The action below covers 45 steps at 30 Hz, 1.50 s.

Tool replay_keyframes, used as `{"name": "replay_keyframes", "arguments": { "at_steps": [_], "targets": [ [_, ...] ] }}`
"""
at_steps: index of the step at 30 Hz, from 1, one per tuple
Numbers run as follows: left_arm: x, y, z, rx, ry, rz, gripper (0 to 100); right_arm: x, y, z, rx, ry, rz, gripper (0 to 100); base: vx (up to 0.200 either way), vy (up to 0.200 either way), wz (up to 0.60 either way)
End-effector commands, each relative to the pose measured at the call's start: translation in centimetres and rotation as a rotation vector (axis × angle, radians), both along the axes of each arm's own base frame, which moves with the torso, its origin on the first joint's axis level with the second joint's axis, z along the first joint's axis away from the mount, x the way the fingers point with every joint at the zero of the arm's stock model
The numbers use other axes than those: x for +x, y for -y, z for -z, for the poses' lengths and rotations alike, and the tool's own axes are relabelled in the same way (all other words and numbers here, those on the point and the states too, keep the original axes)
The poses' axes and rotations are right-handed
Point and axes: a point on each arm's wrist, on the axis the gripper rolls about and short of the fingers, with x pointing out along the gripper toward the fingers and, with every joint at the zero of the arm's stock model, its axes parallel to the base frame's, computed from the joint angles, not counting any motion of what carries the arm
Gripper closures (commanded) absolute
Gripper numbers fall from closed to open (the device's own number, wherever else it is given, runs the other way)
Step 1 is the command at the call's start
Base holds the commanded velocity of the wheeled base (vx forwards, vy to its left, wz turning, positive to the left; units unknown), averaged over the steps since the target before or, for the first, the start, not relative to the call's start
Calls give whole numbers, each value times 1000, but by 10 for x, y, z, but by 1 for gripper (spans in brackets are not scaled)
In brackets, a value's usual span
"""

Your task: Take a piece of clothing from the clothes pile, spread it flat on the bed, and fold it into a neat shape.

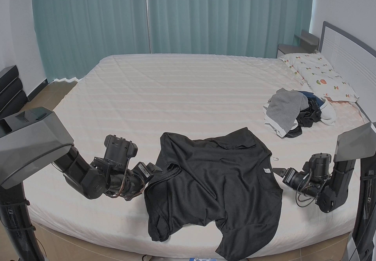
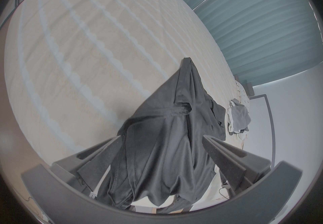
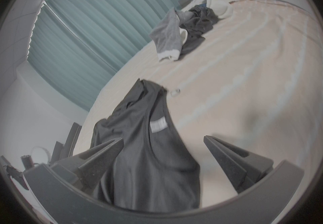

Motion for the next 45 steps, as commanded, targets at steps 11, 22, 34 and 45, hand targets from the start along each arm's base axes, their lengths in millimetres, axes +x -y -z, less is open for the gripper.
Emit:
{"name": "replay_keyframes", "arguments": {
  "at_steps": [11, 22, 34, 45],
  "targets": [
    [-33, 8, 26, 26, -71, 74, 0, -49, 20, 16, 44, -110, -134, 0, -109, 0, 0],
    [-12, 20, 26, 14, 26, 85, 0, -48, 17, 26, 62, -137, -164, 0, 0, 0, 0],
    [-11, 26, 51, 169, 38, 109, 0, -47, 15, 27, 61, -137, -170, 0, 0, 0, 0],
    [-10, 36, 63, 221, 81, 81, 100, -47, 12, 30, 55, -144, -179, 0, 0, 0, 0]
  ]
}}
